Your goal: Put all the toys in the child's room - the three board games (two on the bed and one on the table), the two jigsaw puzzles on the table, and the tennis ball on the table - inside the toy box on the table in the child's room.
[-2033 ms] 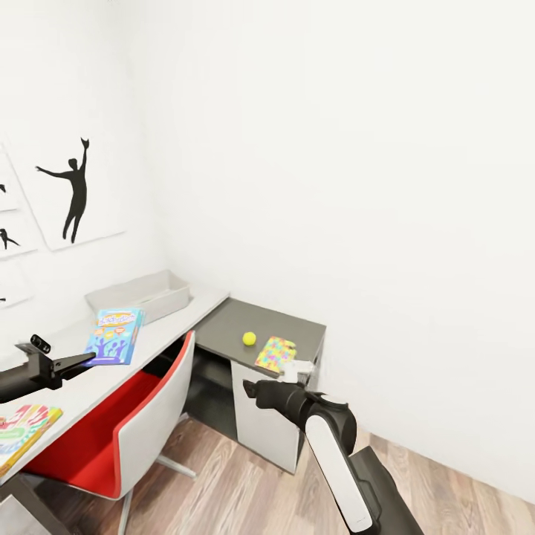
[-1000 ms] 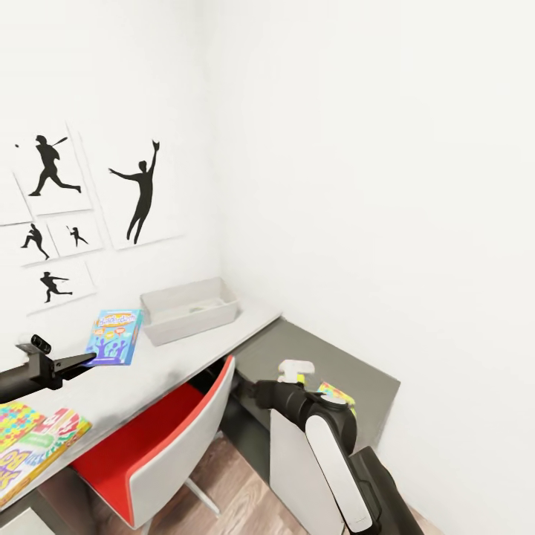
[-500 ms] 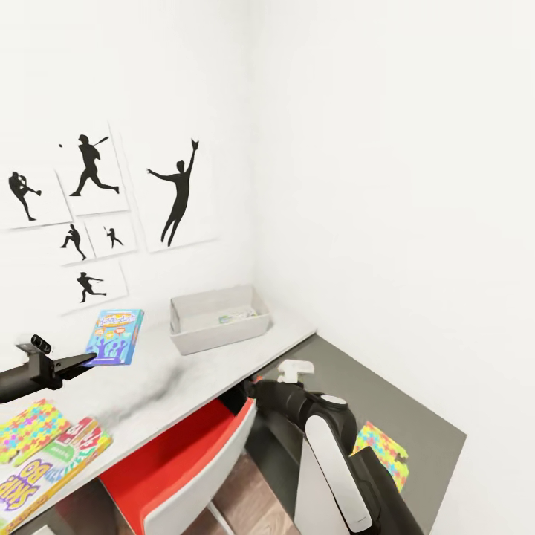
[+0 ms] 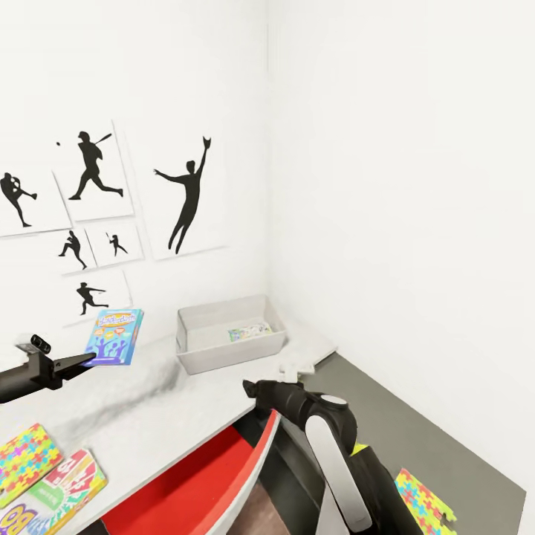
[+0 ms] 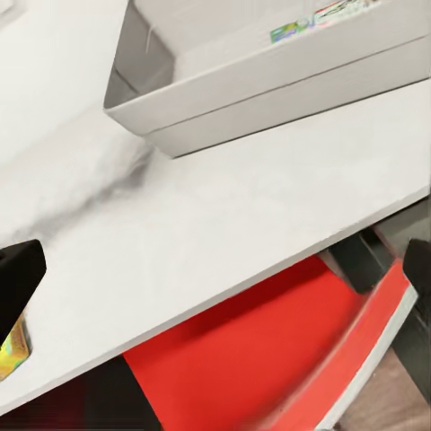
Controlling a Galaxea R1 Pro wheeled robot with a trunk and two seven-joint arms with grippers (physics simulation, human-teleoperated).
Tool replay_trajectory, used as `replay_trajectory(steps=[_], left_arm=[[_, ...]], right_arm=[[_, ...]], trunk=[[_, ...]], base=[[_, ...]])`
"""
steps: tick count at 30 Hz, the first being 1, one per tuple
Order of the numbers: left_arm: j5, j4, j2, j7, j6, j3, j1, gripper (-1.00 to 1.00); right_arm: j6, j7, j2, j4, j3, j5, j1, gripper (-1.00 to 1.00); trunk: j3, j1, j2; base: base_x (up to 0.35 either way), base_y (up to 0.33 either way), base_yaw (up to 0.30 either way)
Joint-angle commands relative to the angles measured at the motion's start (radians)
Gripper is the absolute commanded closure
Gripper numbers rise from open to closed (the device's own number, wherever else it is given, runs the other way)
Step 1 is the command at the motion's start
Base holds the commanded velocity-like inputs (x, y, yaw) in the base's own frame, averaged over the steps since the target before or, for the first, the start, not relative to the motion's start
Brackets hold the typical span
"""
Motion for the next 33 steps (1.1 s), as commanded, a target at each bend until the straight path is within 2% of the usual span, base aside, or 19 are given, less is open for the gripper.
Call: replay_trajectory(steps=[1,3,8,14,25,33], left_arm=[[0.002,0.0,0.0,-0.003,0.01,0.0,-0.001,1.0],[0.002,0.0,0.001,-0.003,0.01,0.0,-0.001,1.0],[0.002,0.0,0.001,-0.003,0.01,0.0,-0.001,1.0],[0.002,0.0,0.0,-0.003,0.01,0.0,-0.001,1.0],[0.002,0.0,0.0,-0.003,0.01,0.0,-0.001,1.0],[0.002,0.0,-0.001,-0.003,0.009,0.0,-0.001,1.0]], right_arm=[[-0.001,-0.01,0.0,-0.001,0.001,-0.01,-0.002,-1.0],[-0.045,-0.009,0.0,0.0,0.003,-0.009,-0.003,-1.0],[-0.077,-0.009,0.0,0.0,0.003,-0.005,-0.004,-1.0],[-0.083,-0.01,0.0,0.0,0.002,-0.004,-0.004,-1.0],[-0.084,-0.013,0.0,0.0,0.028,-0.003,-0.004,-1.0],[-0.085,-0.012,0.0,0.0,0.029,-0.004,-0.004,-1.0]], trunk=[[-0.002,0.001,-0.002],[-0.002,0.001,-0.002],[-0.002,0.001,-0.002],[-0.002,0.001,-0.002],[0.002,0.001,-0.002],[0.002,0.001,-0.002]], base=[[0.331,0.002,0.002],[0.269,0.001,0.001],[0.104,0.001,0.0],[0.049,0.123,0.025],[0.171,0.051,0.22],[0.132,0.056,0.033]])
